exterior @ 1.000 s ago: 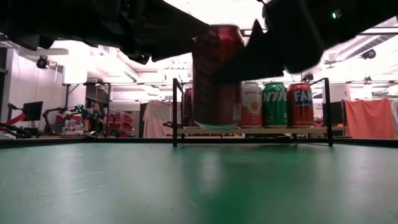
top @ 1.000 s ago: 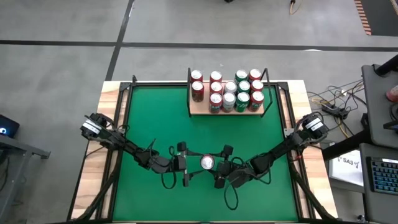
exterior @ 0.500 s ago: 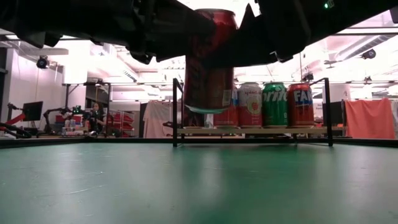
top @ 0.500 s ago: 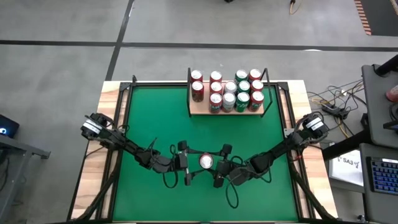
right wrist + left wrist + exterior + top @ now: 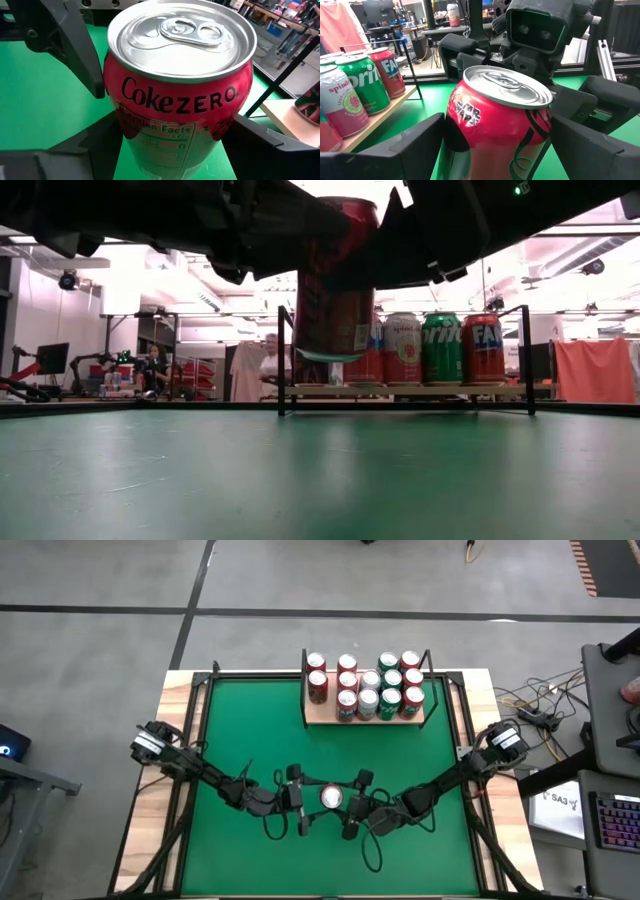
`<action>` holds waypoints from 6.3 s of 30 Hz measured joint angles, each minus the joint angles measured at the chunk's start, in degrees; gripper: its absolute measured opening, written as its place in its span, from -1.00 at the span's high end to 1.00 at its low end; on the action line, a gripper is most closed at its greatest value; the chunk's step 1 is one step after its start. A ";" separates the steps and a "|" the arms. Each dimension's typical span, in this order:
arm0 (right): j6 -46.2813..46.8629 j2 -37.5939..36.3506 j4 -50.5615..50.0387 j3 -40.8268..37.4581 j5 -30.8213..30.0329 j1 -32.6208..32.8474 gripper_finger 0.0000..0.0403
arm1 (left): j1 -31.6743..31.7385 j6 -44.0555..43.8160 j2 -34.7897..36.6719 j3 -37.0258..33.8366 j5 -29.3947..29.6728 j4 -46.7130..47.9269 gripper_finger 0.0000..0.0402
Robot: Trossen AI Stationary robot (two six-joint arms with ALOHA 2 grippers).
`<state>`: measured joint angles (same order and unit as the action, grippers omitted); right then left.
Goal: Place canned beverage on shelf
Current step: Put the red-black soda can on the shelf aligned with the other red-black soda can
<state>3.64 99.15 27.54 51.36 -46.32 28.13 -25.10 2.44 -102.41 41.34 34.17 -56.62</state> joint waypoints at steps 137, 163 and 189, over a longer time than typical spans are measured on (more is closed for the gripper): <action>-0.46 -26.33 -20.84 -1.58 -1.67 -16.71 -0.81 | 28.36 -16.85 -8.14 -0.02 14.75 -13.27 -0.46; -0.26 -26.31 -20.84 -1.60 -1.67 -16.71 -0.81 | 28.76 -11.76 -8.44 2.59 17.90 -11.44 -0.57; 0.25 -26.33 -20.82 -1.65 -0.89 -16.70 -0.81 | 29.04 -12.11 -8.66 2.91 17.35 -9.67 -0.57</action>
<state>3.89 72.82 6.72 49.71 -47.20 11.42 3.95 -9.67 -111.07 44.25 51.53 -66.29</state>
